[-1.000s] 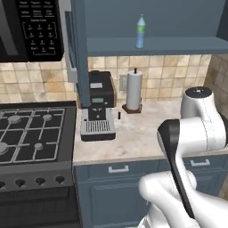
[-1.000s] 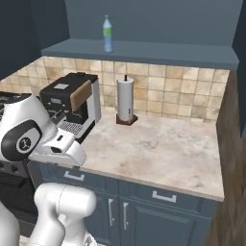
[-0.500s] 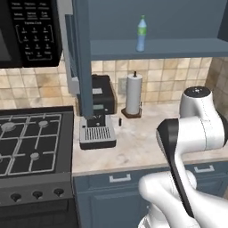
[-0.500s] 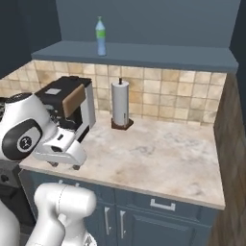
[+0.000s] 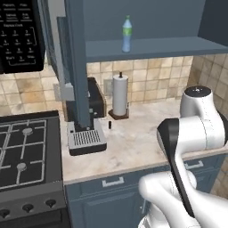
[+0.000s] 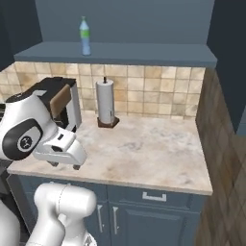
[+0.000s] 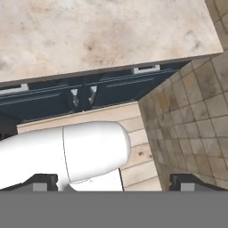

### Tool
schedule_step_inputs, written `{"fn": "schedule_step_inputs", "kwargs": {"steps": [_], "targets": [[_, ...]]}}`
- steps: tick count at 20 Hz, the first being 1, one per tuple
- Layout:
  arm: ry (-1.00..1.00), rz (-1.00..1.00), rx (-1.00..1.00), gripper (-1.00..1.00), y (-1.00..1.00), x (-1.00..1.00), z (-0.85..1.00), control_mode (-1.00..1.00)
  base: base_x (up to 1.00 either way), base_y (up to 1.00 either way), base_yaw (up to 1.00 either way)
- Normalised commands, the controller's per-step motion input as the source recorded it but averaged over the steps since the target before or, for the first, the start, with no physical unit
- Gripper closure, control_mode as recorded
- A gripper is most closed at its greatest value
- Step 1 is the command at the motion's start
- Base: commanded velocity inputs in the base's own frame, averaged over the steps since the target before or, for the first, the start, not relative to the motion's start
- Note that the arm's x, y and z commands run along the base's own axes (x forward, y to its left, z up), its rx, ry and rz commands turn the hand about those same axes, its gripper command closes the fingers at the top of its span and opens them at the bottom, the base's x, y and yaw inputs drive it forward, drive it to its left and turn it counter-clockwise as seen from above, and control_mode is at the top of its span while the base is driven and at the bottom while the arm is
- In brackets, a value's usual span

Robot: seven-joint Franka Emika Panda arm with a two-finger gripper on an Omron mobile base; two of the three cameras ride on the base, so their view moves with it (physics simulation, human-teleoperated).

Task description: Pick the bottled water, beer from the counter and place them in the open cabinet.

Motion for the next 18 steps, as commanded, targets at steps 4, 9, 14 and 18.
{"fn": "schedule_step_inputs", "kwargs": {"steps": [4, 9, 14, 18], "targets": [[0.00, 0.00, 0.00, -1.00, 0.00, 0.00, 0.00, 1.00, -0.14, 0.58, -0.21], [0.00, 0.00, 0.00, -1.00, 0.00, 0.00, 0.00, 1.00, -0.37, 0.59, -0.20], [0.00, 0.00, 0.00, -1.00, 0.00, 0.00, 0.00, 1.00, -0.46, 0.31, -0.19], [0.00, 0.00, 0.00, -1.00, 0.00, 0.00, 0.00, 1.00, -0.47, 0.01, -0.16]]}}
